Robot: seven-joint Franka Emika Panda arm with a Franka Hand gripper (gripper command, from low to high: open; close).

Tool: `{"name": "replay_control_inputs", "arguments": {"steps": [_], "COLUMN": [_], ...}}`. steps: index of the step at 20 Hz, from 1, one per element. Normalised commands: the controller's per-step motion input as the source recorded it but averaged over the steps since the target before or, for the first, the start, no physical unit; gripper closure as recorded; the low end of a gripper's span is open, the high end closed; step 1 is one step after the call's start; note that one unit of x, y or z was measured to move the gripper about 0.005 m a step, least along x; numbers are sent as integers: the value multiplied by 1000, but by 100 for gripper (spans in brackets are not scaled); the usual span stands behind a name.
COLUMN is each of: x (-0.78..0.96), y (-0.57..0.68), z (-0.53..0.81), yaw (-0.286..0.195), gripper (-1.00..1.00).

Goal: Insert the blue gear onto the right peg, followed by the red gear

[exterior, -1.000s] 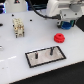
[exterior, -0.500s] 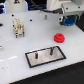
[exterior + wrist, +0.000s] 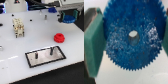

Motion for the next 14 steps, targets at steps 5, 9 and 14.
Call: {"name": "replay_control_inputs", "arguments": {"steps": [5,9,14], "x": [771,778,780], "y": [-295,-292,-297], "z": [388,359,295], "yaw": [0,0,0], "gripper": [100,100,100]}}
